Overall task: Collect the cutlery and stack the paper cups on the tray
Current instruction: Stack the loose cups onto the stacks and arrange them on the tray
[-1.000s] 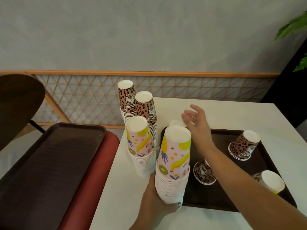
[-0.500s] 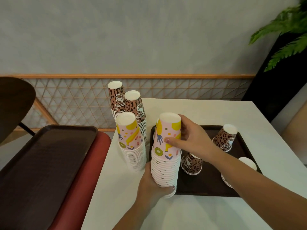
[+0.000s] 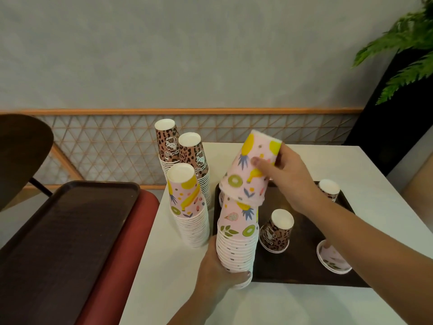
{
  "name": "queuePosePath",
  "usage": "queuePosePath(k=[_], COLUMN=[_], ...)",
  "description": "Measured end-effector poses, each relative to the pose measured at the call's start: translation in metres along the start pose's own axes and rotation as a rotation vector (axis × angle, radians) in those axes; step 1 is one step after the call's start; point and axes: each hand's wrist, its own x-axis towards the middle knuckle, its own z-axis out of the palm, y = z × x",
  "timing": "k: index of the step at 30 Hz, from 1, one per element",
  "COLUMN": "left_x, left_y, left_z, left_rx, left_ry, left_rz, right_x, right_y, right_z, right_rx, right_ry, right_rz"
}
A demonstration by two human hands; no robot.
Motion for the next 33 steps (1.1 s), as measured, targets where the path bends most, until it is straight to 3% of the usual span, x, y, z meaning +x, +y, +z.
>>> queuePosePath(k=[4,7,12,16,21,24,26,28,30,33], left_x=[0.005,0.010,0.020,0.027,0.026,0.025,0.023,0.021,0.018,0.013], left_y=[-0.006,-0.010,-0.013,-0.014,-0.016,-0.013,-0.009,-0.007,-0.004,-0.001], left_z=[-0.002,-0.003,-0.004,-0.003,-0.007,-0.007,-0.006,-0.004,-0.002,0.001], left_rx=[-0.022,-0.019,-0.019,-0.026,-0.014,-0.019,-0.004,-0.002,-0.018,-0.034], left_ry=[-0.001,-0.003,-0.005,-0.014,-0.004,0.015,0.029,0.037,0.034,0.034], left_rz=[0.020,0.018,0.028,0.041,0.042,0.028,0.010,-0.005,-0.019,-0.026], right_x=[0.040,0.065,0.082,0.088,0.083,0.065,0.044,0.020,-0.004,-0.023], right_y=[0.007,0.031,0.080,0.108,0.119,0.098,0.074,0.054,0.045,0.045], right_z=[-0.001,0.007,0.024,0.028,0.030,0.026,0.020,0.015,0.014,0.015], right_rx=[0.282,0.145,-0.083,-0.271,-0.406,-0.302,-0.077,0.044,-0.043,-0.176], right_ry=[0.217,0.315,0.326,0.224,-0.070,0.065,0.093,-0.044,-0.184,-0.225], right_rz=[0.054,0.052,0.089,0.052,0.136,0.051,-0.027,-0.033,-0.002,0.064])
